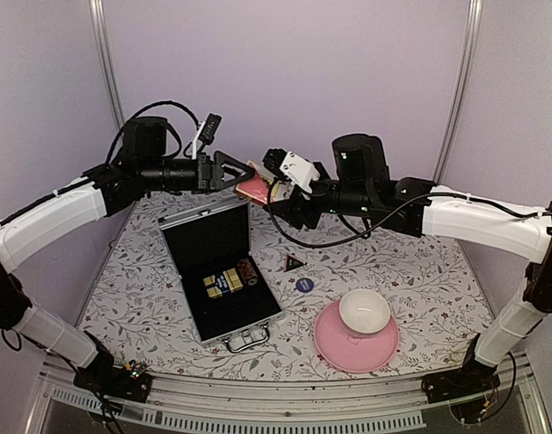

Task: Pack up texas hold em set

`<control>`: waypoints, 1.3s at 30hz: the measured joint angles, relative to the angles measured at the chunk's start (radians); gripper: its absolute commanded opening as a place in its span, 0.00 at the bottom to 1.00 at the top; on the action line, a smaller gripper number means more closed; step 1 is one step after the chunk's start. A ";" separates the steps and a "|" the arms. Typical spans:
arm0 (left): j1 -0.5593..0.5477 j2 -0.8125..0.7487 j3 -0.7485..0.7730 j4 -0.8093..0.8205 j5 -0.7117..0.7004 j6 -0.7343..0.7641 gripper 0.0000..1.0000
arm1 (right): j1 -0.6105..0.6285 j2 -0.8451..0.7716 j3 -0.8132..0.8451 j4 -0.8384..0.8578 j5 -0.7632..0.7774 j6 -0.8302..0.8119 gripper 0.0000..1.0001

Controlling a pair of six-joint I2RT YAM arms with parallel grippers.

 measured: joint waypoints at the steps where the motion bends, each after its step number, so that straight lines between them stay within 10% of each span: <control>1: -0.002 0.006 0.001 0.000 0.009 0.000 0.64 | 0.000 0.002 0.000 0.000 0.003 -0.003 0.43; 19: -0.014 0.050 0.010 0.017 0.050 -0.060 0.01 | 0.021 0.008 -0.016 0.040 0.086 -0.101 0.45; 27: -0.014 0.052 -0.002 0.046 0.048 -0.061 0.00 | 0.024 0.004 -0.072 0.133 0.118 -0.121 0.91; 39: -0.011 -0.143 -0.265 0.349 -0.133 -0.055 0.00 | -0.104 -0.145 -0.259 0.331 -0.098 0.163 0.98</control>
